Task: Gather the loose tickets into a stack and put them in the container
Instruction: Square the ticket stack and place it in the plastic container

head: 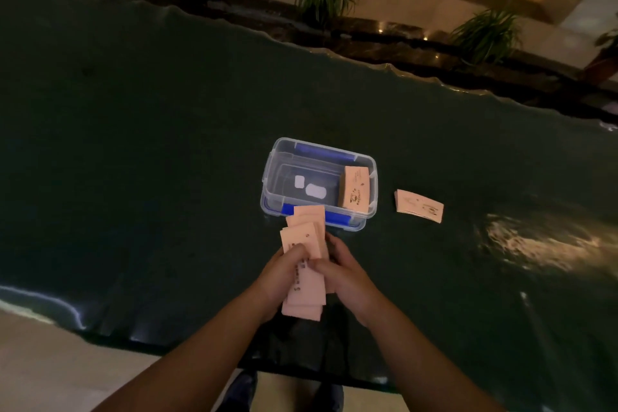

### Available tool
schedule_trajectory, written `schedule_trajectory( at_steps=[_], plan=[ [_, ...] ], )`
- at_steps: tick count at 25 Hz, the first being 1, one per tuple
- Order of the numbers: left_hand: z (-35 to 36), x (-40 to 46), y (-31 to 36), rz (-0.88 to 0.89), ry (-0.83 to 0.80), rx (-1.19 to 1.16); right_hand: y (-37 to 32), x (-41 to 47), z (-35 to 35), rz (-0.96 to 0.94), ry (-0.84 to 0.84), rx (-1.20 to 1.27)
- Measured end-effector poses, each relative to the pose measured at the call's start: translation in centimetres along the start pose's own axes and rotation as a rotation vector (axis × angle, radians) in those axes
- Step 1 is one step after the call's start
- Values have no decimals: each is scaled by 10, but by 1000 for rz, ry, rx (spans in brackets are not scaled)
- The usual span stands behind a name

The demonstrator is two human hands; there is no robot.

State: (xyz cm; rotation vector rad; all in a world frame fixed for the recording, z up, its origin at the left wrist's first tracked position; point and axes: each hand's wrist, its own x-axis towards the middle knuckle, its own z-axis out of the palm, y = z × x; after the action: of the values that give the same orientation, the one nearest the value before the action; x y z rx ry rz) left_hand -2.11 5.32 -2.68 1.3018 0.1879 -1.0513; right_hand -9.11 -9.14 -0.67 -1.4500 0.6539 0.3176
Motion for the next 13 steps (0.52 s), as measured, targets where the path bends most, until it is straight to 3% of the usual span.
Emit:
schedule_trajectory(
  at_steps=[7,13],
  plan=[
    [85,16,15,23,-66,-83,-11,-25,-74,-67,176,147],
    [169,40,24,-11,-24,-240,-2,-35,-158,-99,291,544]
  ],
)
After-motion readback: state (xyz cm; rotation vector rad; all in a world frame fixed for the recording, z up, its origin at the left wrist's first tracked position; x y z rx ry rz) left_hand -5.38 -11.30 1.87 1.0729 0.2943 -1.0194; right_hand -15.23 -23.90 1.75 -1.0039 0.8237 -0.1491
